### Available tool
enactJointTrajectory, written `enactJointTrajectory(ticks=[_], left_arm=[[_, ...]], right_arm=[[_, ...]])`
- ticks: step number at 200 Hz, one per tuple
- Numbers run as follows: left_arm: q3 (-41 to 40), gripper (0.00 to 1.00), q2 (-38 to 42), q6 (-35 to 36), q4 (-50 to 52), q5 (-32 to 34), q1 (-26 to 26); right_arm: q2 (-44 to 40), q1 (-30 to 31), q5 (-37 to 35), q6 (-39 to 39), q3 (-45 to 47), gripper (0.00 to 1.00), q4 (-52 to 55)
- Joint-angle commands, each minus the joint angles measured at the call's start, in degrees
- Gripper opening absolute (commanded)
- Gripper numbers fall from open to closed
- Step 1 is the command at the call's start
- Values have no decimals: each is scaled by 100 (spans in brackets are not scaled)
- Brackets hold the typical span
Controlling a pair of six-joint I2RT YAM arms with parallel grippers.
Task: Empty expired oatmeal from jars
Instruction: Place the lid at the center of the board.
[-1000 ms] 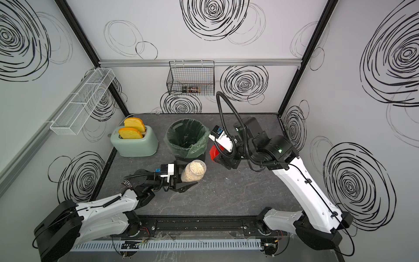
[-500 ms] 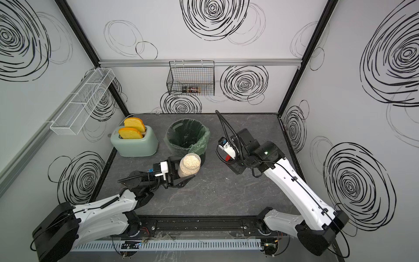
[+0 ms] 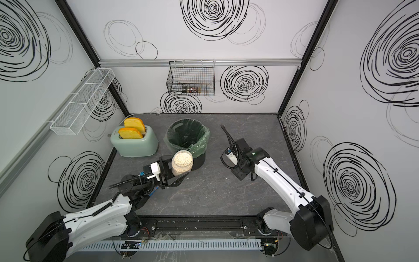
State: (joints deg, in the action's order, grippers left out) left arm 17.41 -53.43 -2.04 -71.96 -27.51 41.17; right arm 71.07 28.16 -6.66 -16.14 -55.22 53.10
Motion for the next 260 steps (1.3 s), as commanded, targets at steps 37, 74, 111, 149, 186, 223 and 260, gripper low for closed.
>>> enactJointTrajectory(ticks=[37,74,111,149,186,223,260], left_arm=[[-40,32,127,80,-448,210,-47],[-34,32,183,90,-390,235,-57],[-46,32,275,117,-282,237,-74],[-51,32,381,185,-77,255,-78],[-92,32,535,288,156,316,-85],[-164,32,623,288,252,350,-117],[-158,32,602,266,194,351,-127]], right_arm=[[518,-119,236,-284,261,19,-790],[991,-73,219,-393,307,20,-995],[1360,-26,260,-493,345,21,-1162],[1790,27,402,-597,423,23,-1407],[2157,73,556,-605,380,26,-1477],[2124,102,511,-592,261,46,-1296],[1911,102,421,-583,252,65,-1245]])
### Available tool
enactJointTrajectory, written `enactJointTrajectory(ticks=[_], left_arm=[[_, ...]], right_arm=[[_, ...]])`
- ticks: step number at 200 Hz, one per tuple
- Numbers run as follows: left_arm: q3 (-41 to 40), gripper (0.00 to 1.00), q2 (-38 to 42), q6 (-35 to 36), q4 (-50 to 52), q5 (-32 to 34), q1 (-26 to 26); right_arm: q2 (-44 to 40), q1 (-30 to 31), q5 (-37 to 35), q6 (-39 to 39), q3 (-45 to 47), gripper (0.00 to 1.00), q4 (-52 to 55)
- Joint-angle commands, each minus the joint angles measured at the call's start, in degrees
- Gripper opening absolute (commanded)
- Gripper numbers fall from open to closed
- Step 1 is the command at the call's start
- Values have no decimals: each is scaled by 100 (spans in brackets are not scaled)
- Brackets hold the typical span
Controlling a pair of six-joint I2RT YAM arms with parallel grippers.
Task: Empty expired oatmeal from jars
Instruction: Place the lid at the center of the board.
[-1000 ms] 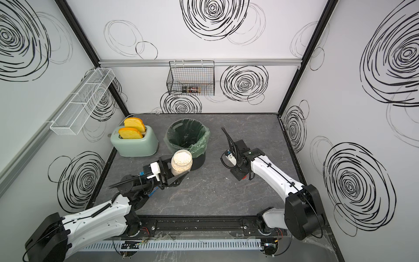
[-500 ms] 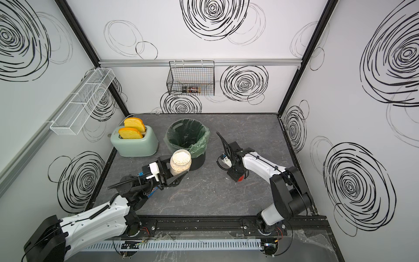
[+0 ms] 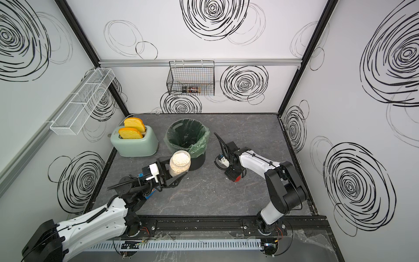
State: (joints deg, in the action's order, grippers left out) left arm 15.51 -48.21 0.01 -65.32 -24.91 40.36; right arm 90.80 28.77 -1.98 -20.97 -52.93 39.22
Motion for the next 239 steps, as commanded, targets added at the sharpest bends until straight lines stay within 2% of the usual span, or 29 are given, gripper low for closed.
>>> enactJointTrajectory(ticks=[1,44,91,138,170,208,227,239], left_arm=[[36,32,73,61,-476,91,-50],[88,32,-11,60,-563,91,-59],[132,32,-79,71,-543,78,-54],[135,32,-122,33,-632,83,-54],[195,32,-172,-5,-627,68,-58],[241,32,-423,-153,-868,47,-20],[242,32,-601,-254,-1087,12,14],[239,32,-700,-281,-1211,30,72]], right_arm=[[-63,45,-52,-96,21,65,145],[-222,62,-145,7,-117,85,241],[-491,93,-446,117,-128,100,400],[-1198,126,-1000,477,-507,98,868],[-1956,159,-897,660,-1121,98,1007],[-2436,378,-436,738,-2765,100,1240],[-2259,893,-426,1076,-3974,94,1631],[-2038,1423,-321,1249,-4757,89,1992]])
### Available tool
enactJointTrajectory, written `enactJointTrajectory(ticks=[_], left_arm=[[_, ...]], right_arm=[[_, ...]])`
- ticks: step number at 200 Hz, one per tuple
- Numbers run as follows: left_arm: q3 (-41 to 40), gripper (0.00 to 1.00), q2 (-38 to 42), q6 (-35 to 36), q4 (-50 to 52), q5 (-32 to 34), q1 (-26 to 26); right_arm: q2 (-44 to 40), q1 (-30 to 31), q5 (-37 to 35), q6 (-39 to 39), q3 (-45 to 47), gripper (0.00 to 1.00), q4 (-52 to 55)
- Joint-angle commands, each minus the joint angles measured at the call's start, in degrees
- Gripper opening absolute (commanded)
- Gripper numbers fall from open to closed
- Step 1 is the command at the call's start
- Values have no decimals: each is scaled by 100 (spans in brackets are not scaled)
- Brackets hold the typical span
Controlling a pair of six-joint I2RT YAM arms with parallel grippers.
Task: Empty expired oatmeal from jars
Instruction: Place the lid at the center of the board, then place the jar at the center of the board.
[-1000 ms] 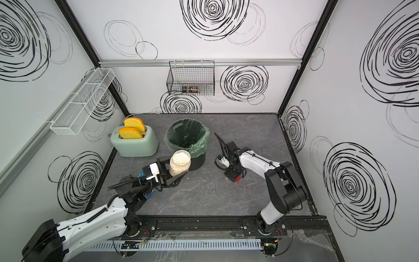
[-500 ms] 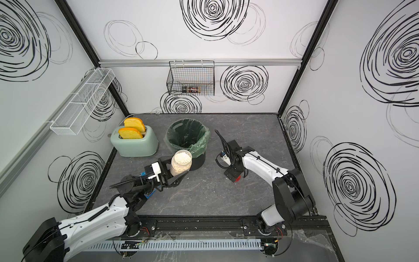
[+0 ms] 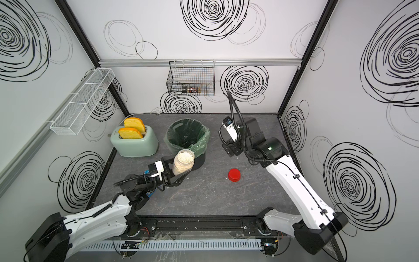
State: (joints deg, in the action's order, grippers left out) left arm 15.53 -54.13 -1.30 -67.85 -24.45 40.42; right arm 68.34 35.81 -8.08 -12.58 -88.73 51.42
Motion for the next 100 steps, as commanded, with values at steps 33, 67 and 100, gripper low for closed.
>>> enactJointTrajectory(ticks=[33,67,100], left_arm=[[214,33,-312,-151,-1180,10,127],[214,32,-436,-126,-1256,36,127],[222,33,-527,-105,-1309,54,122]], right_arm=[[1257,2122,49,1044,-3377,72,1903],[2093,3056,-231,1160,-4247,63,2479],[2306,3387,-165,1270,-4211,55,2595]])
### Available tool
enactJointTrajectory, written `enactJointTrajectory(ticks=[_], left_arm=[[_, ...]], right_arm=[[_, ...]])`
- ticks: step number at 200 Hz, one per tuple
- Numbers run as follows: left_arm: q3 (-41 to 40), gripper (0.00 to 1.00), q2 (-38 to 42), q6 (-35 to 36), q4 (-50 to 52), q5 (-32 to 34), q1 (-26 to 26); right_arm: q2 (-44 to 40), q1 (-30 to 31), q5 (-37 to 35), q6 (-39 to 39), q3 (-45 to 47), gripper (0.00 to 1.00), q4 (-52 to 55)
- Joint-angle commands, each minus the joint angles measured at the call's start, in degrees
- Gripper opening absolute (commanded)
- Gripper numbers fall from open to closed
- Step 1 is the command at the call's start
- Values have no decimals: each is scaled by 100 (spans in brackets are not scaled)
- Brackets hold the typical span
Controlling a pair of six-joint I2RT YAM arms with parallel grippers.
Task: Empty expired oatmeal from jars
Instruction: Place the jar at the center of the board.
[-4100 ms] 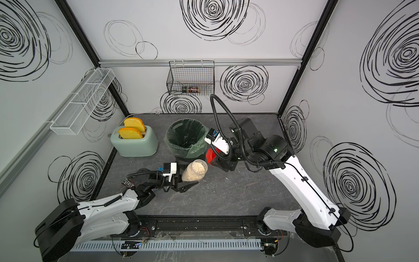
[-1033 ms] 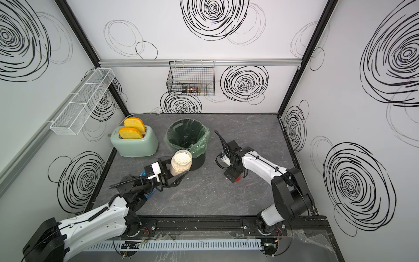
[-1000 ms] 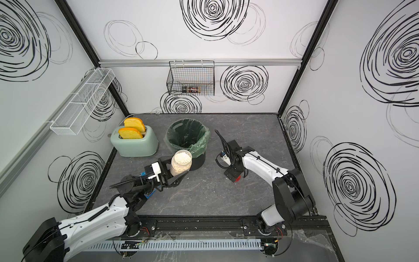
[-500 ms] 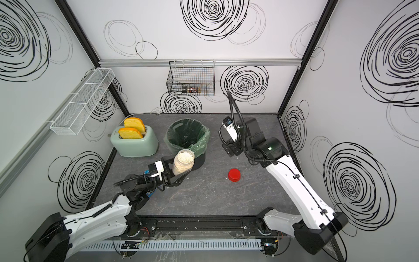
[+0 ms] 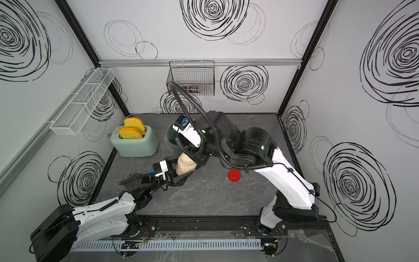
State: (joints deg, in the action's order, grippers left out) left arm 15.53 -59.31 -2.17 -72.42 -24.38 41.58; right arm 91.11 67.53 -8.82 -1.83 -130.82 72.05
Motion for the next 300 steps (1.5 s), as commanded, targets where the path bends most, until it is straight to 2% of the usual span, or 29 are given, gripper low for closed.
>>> enactJointTrajectory(ticks=[1,39,104,177,223,260,272,300], left_arm=[[227,33,-14,-14,-852,43,7],[258,33,-97,-37,-905,20,-4],[283,33,-136,-55,-914,9,12],[328,33,-143,154,-739,4,199],[311,36,-157,191,-718,4,240],[284,48,-176,217,-712,21,243],[279,55,-190,225,-709,21,244],[251,70,-195,255,-681,30,233]], right_arm=[[33,225,-92,197,-3,54,531],[-62,477,-81,390,213,50,545],[-189,524,-32,534,823,38,540],[10,489,82,283,795,31,545],[5,452,162,294,804,21,536],[-67,447,222,440,918,6,530],[-110,446,176,485,1001,0,530],[-243,430,23,567,1203,0,528]])
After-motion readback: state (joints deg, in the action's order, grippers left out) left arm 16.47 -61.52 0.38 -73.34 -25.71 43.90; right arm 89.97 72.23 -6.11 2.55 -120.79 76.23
